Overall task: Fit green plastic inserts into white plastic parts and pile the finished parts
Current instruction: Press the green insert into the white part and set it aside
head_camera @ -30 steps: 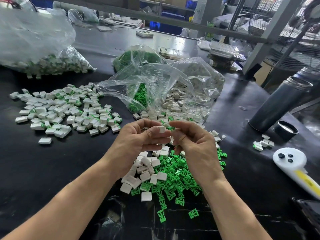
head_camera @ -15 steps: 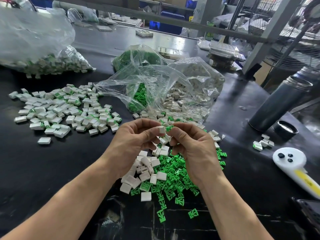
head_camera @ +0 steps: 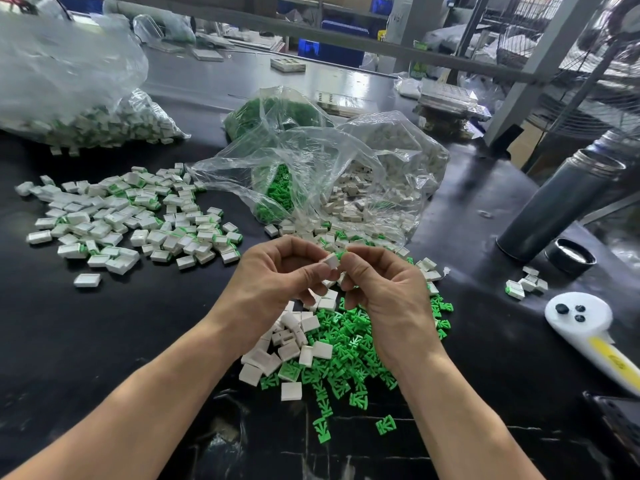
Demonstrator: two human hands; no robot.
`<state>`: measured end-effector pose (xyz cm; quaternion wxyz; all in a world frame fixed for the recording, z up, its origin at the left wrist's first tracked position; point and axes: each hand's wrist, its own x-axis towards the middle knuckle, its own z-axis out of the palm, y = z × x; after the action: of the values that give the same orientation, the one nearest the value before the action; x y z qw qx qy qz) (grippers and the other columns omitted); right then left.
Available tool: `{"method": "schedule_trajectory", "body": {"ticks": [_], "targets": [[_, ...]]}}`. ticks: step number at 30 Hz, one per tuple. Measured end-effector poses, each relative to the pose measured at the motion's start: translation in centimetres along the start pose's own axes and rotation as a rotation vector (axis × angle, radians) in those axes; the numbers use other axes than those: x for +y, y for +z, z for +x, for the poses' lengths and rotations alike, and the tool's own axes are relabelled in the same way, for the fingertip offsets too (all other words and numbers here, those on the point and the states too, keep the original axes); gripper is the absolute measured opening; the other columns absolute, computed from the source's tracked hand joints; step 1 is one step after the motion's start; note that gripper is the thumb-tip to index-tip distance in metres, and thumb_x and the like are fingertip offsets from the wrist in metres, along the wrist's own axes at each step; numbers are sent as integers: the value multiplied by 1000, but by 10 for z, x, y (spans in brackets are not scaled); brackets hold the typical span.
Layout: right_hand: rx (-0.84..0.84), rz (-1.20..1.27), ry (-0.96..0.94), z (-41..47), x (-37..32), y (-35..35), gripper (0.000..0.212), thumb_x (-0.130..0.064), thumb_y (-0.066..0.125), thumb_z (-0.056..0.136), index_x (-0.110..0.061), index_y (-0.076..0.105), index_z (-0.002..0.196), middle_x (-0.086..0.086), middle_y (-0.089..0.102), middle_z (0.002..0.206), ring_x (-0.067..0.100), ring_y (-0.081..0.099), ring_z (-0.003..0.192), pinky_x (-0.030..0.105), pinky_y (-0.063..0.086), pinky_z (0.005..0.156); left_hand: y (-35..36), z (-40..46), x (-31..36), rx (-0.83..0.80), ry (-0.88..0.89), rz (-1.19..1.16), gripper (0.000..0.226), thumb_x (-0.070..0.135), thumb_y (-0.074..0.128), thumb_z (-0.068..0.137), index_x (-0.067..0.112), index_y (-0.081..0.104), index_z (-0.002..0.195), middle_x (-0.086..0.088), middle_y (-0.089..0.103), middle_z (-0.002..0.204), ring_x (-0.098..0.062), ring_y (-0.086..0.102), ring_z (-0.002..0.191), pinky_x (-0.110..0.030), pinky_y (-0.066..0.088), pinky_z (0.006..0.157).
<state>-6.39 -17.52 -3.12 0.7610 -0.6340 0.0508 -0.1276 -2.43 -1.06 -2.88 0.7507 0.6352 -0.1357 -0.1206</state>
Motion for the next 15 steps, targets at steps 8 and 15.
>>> {"method": "schedule_trajectory", "body": {"ticks": [8,15], "targets": [[-87,-200,-32,-1,-2,-7,3,-22,79,90,-21,77,90,2,73,76,15,65,64,27,56,59,1,-2,1,36,29,114,23,18,78,83,6,72,102,-8,77,85,-13,68,70,-24,58,61],[-133,-299,-75,-1,-2,-7,5,-16,76,93,-21,75,94,-1,74,79,11,66,66,23,54,60,-3,-1,3,43,23,142,15,11,79,84,8,73,97,-3,73,80,-12,65,70,-23,58,63]]}}
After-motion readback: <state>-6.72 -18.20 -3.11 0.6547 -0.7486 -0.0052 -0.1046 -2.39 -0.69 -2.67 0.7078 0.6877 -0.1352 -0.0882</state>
